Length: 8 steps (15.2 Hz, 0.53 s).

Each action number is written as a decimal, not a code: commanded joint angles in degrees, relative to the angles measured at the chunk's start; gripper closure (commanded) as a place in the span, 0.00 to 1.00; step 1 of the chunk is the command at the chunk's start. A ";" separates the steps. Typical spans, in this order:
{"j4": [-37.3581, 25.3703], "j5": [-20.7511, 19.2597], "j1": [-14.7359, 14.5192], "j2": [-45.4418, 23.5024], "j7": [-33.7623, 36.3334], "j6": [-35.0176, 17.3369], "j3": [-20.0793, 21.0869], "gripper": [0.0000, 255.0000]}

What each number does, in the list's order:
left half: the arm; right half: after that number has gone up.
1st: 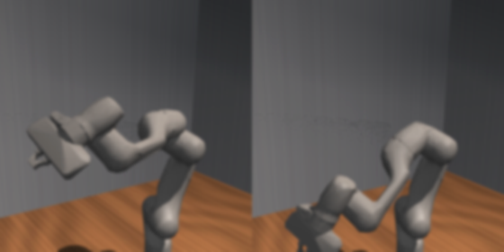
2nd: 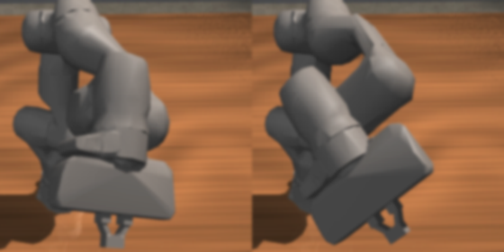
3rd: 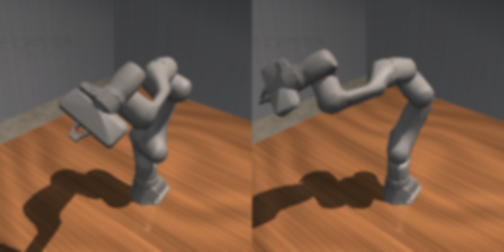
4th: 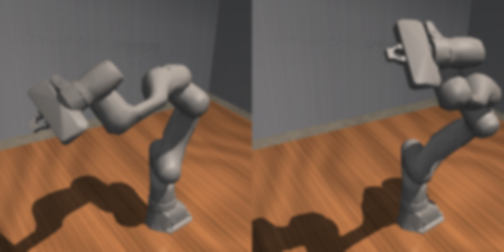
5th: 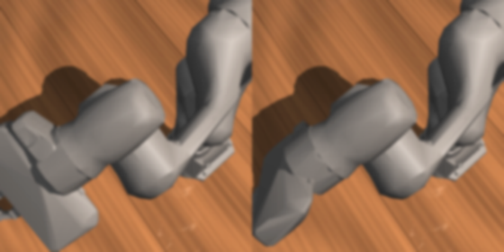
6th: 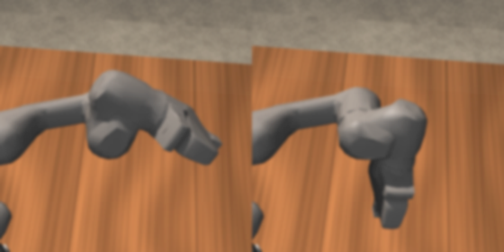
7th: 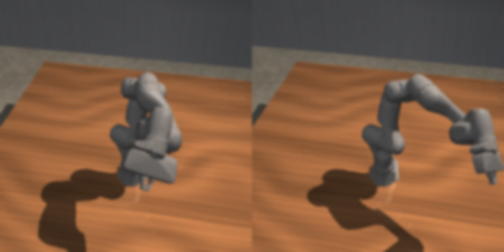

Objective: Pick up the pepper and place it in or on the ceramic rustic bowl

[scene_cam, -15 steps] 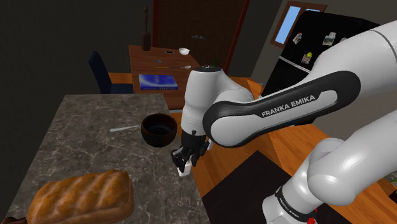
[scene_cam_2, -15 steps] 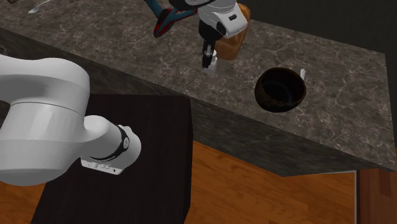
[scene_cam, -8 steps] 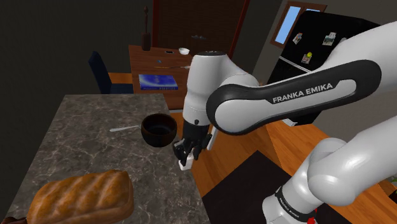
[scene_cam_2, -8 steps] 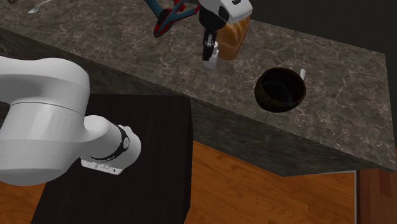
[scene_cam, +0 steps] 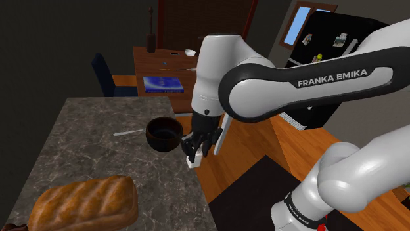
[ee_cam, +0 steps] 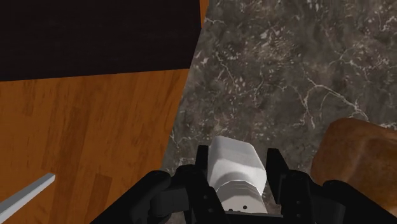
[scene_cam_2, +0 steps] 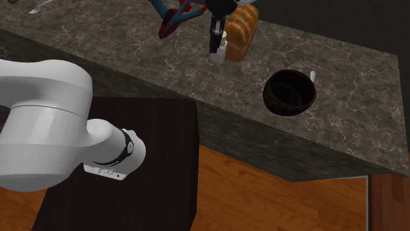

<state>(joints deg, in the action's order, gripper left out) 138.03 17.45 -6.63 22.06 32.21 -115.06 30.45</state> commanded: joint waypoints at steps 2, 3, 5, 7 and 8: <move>-3.32 -2.12 1.74 -3.38 -0.66 0.30 -0.55 1.00; -4.87 -3.17 2.56 -5.15 -1.01 0.28 -0.82 1.00; -8.16 -5.30 4.07 -8.73 -1.60 0.38 -1.35 1.00; -11.71 -7.42 5.37 -12.38 -2.05 0.68 -1.86 1.00; -13.58 -8.47 5.94 -14.22 -2.23 0.92 -2.12 1.00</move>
<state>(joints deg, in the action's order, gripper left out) 126.32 10.06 -1.29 9.69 30.14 -114.35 28.55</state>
